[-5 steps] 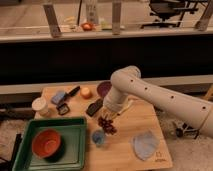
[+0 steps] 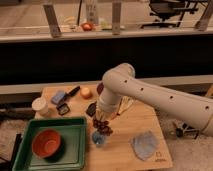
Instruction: Place grapes in plastic cup
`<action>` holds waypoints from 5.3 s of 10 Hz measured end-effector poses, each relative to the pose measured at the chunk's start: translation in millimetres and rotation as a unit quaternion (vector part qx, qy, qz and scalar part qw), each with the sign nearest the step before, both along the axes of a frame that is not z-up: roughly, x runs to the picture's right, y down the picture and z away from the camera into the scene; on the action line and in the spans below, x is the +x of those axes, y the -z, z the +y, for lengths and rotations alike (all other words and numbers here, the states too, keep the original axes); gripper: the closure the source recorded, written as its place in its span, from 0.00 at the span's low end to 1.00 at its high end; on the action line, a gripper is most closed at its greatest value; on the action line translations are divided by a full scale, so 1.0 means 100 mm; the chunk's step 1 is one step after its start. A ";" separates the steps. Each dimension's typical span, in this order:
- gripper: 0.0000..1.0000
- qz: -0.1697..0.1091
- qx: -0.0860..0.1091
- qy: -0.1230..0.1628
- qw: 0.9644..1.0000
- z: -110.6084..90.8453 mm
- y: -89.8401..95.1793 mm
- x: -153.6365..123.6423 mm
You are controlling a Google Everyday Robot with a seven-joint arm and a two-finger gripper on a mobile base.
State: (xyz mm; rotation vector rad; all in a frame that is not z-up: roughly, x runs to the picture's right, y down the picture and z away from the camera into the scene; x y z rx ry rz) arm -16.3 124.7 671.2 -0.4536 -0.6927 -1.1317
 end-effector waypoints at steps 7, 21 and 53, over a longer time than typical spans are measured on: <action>0.49 -0.010 -0.005 0.028 1.000 0.10 0.10 -0.12; 0.20 -0.023 -0.014 0.048 0.998 0.05 0.08 -0.14; 0.20 -0.041 -0.020 0.046 0.998 0.00 0.01 -0.13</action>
